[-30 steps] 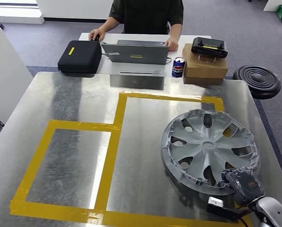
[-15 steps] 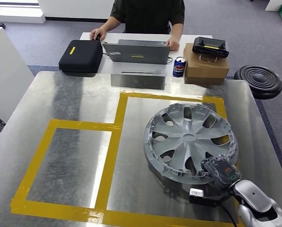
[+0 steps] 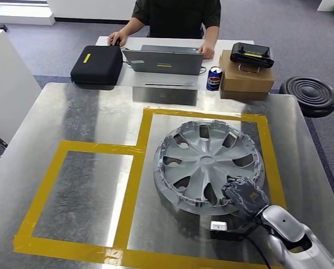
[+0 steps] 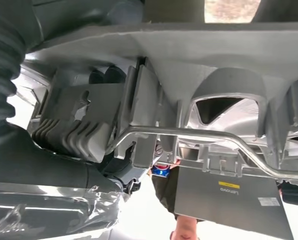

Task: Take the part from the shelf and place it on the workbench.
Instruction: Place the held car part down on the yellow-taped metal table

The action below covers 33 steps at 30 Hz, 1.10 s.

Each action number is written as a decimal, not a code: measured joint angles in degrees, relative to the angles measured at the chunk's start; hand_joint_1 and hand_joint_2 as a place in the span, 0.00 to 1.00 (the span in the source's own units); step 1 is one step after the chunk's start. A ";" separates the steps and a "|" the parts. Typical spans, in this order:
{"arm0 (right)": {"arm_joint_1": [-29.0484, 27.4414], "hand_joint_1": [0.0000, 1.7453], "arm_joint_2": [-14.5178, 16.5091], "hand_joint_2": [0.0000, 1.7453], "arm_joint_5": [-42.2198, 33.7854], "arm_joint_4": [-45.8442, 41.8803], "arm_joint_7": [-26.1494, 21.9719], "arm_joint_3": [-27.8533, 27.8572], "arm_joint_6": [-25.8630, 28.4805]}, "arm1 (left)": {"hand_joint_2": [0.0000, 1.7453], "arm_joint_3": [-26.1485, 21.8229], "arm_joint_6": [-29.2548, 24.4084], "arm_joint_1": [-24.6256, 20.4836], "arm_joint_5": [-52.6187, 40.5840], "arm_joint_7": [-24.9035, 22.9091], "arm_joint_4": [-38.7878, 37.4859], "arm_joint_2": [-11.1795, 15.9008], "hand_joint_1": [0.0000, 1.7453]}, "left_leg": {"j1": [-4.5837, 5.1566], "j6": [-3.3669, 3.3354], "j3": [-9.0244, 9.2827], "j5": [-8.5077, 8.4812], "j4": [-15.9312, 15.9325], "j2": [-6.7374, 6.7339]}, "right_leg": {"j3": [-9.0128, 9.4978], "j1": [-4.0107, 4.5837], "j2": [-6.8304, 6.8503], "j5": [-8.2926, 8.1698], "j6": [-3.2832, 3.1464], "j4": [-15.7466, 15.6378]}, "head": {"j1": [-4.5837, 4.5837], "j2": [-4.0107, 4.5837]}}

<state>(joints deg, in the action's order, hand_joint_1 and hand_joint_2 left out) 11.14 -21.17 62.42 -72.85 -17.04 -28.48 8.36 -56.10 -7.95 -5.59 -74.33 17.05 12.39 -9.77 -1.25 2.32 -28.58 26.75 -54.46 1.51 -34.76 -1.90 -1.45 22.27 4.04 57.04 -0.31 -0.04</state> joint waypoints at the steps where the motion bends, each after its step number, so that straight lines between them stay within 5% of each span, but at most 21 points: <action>1: 0.00 0.00 -0.01 1.00 -0.31 -0.14 0.22 -0.11 0.11 | 0.00 -0.01 0.13 0.00 0.20 0.11 0.00 0.00 0.00 | 0.00 0.00 -0.01 0.00 0.00 0.00 | -0.01 0.00 0.00 0.00 0.00 0.00 | 0.00 0.00; 18: -0.01 0.00 -0.15 1.00 -1.09 -0.98 0.70 -0.63 0.45 | 0.00 -0.01 0.28 0.01 0.67 0.10 0.00 0.00 0.00 | 0.01 0.00 -0.07 0.00 0.00 0.01 | -0.06 -0.01 0.00 0.00 0.00 -0.02 | 0.00 0.00; 22: -0.12 0.00 -0.16 1.00 -1.62 -1.31 1.50 -0.59 0.40 | 0.00 -0.02 0.28 -0.04 1.24 -0.19 0.00 0.13 0.00 | 0.30 -1.12 -0.41 0.07 -0.60 0.00 | -0.01 -0.58 0.00 -0.56 0.76 -0.64 | 0.08 0.00; 24: -0.20 0.00 -0.17 0.50 -2.13 -1.84 2.28 -0.39 0.27 | 0.00 -0.03 0.20 -0.14 1.55 -0.28 0.00 0.10 0.00 | 0.31 -1.77 -0.23 -1.02 0.43 -0.10 | -0.07 -0.49 0.05 -1.03 1.34 -1.15 | 0.09 0.00; 26: -0.24 0.00 -0.14 0.00 -3.00 -2.38 3.03 -0.10 0.12 | 0.00 -0.03 0.08 -0.32 2.04 -0.28 0.00 -0.02 0.00 | 0.09 -2.13 0.11 -2.36 2.04 -0.31 | -1.36 -0.16 0.40 0.69 1.41 0.98 | -0.12 0.00; 29: -0.89 0.00 0.13 0.00 -5.73 -3.44 3.27 0.14 0.00 | 0.00 -0.14 -0.08 -0.45 2.85 -0.22 0.00 -0.07 0.00 | 0.17 -2.28 -0.13 -2.86 2.41 -0.54 | -5.82 0.10 0.81 6.25 1.32 11.77 | -0.37 0.00; 30: -1.37 0.00 0.37 0.00 -7.24 -4.22 2.89 0.24 0.03 | 0.00 -0.23 -0.12 -0.43 3.16 -0.13 0.00 -0.03 0.00 | 0.25 -2.26 -0.27 -2.85 2.23 -0.56 | -6.56 0.10 0.84 6.97 1.37 14.14 | -0.39 0.00; 31: -1.89 0.00 0.70 0.00 -8.99 -5.36 2.36 0.34 0.12 | 0.00 -0.34 -0.18 -0.40 3.51 -0.01 -0.01 0.01 0.00 | 0.26 -2.20 -0.43 -2.81 1.97 -0.55 | -6.27 0.08 0.88 6.65 1.42 14.36 | -0.39 0.00; 33: -2.97 0.00 1.56 0.00 -12.56 -8.81 1.13 0.45 0.54 | 0.00 -0.61 -0.28 -0.32 4.17 0.36 -0.01 -0.08 0.00 | 0.07 -1.69 -0.84 -2.46 0.98 -0.44 | -2.55 -0.06 0.91 3.94 1.63 8.35 | -0.39 0.00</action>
<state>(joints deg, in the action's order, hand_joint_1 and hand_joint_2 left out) 8.16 -19.61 49.87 -81.66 -15.91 -28.03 8.90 -56.71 -8.23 -5.90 -70.16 17.41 12.38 -9.85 -1.19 0.63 -29.42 24.30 -53.48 1.07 -37.31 -1.96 -0.55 26.22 5.67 65.39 -0.70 -0.04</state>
